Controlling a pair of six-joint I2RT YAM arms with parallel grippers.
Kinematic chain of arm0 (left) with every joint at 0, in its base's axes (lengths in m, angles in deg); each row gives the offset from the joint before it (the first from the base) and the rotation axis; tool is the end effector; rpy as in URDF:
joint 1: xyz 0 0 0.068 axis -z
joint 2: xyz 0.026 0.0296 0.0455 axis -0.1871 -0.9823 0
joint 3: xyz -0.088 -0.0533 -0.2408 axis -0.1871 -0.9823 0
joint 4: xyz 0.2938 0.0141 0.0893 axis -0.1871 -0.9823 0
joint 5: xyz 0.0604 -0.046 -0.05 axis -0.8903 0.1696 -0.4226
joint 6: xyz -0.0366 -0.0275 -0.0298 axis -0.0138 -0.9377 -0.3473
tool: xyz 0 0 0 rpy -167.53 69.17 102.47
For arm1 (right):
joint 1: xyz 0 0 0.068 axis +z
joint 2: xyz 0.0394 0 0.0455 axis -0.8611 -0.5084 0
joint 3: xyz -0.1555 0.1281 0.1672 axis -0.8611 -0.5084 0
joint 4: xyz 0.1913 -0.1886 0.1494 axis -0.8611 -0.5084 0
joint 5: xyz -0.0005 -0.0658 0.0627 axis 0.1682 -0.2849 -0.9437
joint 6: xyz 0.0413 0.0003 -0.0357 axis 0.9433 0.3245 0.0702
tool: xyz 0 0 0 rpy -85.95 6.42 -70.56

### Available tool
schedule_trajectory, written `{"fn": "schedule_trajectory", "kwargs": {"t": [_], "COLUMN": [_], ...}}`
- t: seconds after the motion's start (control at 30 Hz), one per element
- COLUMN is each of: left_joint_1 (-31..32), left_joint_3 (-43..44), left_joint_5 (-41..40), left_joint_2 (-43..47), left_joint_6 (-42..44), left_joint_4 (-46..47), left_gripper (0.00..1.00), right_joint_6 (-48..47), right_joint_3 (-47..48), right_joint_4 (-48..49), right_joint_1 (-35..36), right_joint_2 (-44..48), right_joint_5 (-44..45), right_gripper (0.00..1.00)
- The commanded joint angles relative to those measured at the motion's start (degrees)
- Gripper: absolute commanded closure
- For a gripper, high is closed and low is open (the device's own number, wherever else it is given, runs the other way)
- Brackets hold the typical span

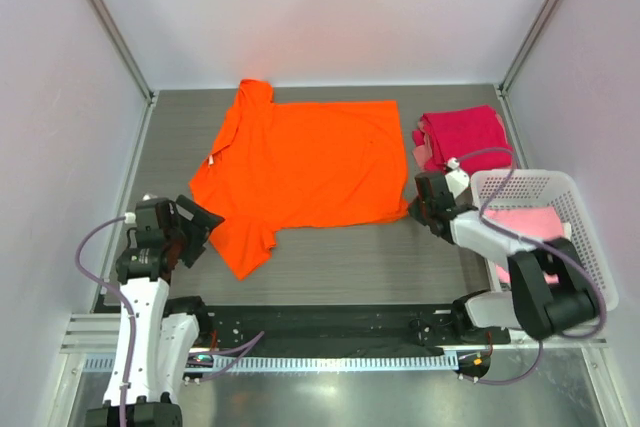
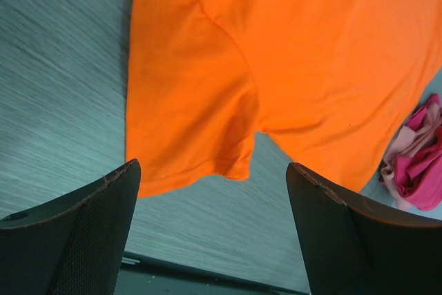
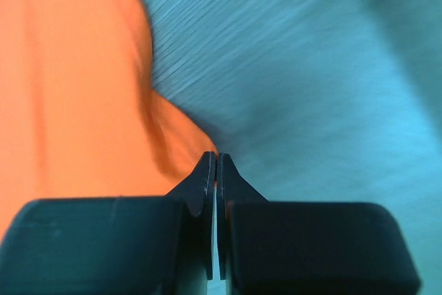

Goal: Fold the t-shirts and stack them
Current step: Fold the tshirt

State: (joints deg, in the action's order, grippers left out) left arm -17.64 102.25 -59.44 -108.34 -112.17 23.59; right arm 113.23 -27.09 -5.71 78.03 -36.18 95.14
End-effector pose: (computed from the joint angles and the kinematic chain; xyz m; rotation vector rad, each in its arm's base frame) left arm 0.1831 0.0169 0.2389 -1.1818 2.1594 -0.5384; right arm 0.2750 0.0811 0.1125 0.7478 2.2731 0.1812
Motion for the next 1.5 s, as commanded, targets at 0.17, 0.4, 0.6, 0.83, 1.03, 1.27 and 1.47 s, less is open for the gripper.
{"fn": "schedule_trajectory", "kwargs": {"t": [0.17, 0.4, 0.6, 0.83, 1.03, 1.27, 1.47], "left_joint_1": [2.37, 11.41, 31.59, 38.49, 40.51, 43.32, 45.69], "left_joint_3": [-2.17, -4.46, -1.83, -5.24, -10.17, -12.01, -11.58], "left_joint_5": [-4.5, -11.71, -18.03, -22.54, -18.41, -20.69, -19.19], "left_joint_2": [-1.47, -7.25, -19.04, -18.53, -20.46, -14.94, -14.92], "left_joint_6": [-4.09, -8.13, -13.92, -20.44, -23.43, -27.12, -27.04], "left_joint_4": [0.0, 3.25, 3.43, 3.15, 10.62, 8.27, 5.46], "left_gripper": [0.2, 0.23, 0.3, 0.33, 0.44, 0.52, 0.55], "right_joint_6": [13.11, 13.74, 12.68, 13.03, 12.95, 12.77, 12.95], "right_joint_3": [-6.25, -4.76, -3.88, -5.46, -5.9, -5.99, -5.99], "right_joint_4": [-11.5, -11.69, -10.89, -10.63, -10.36, -10.36, -10.36], "right_joint_1": [1.01, 1.19, 1.19, 1.19, 1.19, 1.19, 1.19], "right_joint_2": [19.53, 16.47, 13.73, 16.97, 18.03, 17.86, 17.95], "right_joint_5": [22.33, 23.13, 23.22, 24.1, 24.01, 24.36, 24.62], "right_gripper": [0.99, 0.99, 0.99, 0.99, 0.99, 0.99, 0.99]}}
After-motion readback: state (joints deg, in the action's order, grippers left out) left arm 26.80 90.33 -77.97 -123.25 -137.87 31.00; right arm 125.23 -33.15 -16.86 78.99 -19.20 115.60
